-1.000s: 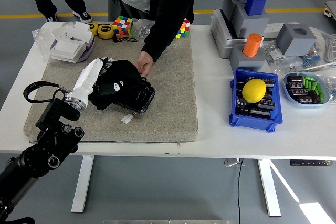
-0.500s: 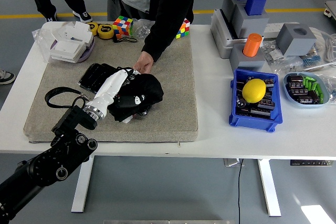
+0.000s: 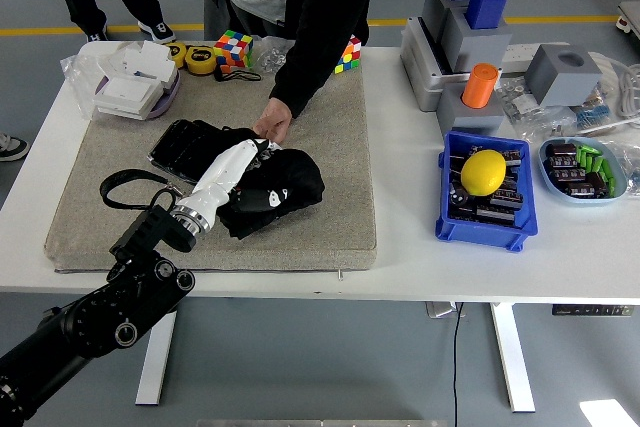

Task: Pick the rag up,wipe the panel,place it on the desk

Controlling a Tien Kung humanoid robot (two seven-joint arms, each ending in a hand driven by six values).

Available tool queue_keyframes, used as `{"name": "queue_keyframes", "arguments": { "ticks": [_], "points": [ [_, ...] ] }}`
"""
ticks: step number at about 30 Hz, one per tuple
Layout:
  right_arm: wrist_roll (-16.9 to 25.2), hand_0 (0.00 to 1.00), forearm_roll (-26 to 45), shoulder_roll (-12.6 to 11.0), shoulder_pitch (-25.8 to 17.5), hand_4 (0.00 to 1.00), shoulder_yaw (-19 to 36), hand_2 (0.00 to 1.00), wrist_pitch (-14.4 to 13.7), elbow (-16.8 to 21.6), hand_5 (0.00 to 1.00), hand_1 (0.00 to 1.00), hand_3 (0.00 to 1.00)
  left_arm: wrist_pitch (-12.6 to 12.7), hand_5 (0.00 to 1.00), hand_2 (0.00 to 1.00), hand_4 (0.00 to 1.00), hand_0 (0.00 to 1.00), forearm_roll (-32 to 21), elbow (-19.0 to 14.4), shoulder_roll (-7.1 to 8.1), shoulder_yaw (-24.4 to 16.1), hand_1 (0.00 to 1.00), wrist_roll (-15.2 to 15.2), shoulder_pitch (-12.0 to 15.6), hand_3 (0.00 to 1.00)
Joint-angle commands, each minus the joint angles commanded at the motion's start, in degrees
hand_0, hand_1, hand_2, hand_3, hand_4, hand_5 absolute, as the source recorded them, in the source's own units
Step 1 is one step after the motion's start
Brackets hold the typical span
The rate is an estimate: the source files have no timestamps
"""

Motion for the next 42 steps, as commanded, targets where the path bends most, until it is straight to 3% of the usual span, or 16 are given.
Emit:
{"name": "queue_keyframes", "arguments": {
  "ticks": [14, 23, 24, 26, 42],
  "points": [
    [0.03, 0.558, 0.05, 0.05, 0.03, 0.899, 0.01, 0.495, 0.02, 0.0, 0.37, 0.564, 0.522, 1.6, 0.002, 0.323, 0.614, 0.257, 2.03, 5.41, 0.08, -6.41, 0.246, -2.06, -1.66, 0.553],
    [0.04, 0.558, 0.13, 0.01, -0.01, 0.899, -0.04, 0.495, 0.05, 0.03, 0.369, 0.563, 0.522, 3.9, 0.002, 0.324, 0.614, 0.255, 2.07, 12.04, 0.27, -12.86, 0.245, -4.35, -3.2, 0.553],
    [0.03, 0.558, 0.12, 0.01, -0.02, 0.9, -0.05, 0.495, 0.05, 0.03, 0.37, 0.564, 0.521, 4.15, 0.002, 0.261, 0.612, 0.254, 2.12, 12.52, 0.3, -13.33, 0.212, -4.43, -3.3, 0.515],
    [0.03, 0.558, 0.12, -0.01, -0.01, 0.9, -0.08, 0.495, 0.05, 0.03, 0.37, 0.564, 0.521, 4.93, 0.002, 0.261, 0.612, 0.254, 2.29, 13.8, 0.35, -14.73, 0.212, -4.66, -3.61, 0.515],
    [0.0, 0.558, 0.57, 0.0, -0.01, 0.9, -0.64, 0.494, 0.08, 0.31, 0.37, 0.565, 0.521, 7.47, 0.002, 0.263, 0.614, 0.253, 3.93, 21.72, 0.4, -21.7, 0.212, -3.72, -5.58, 0.516]
  ]
}}
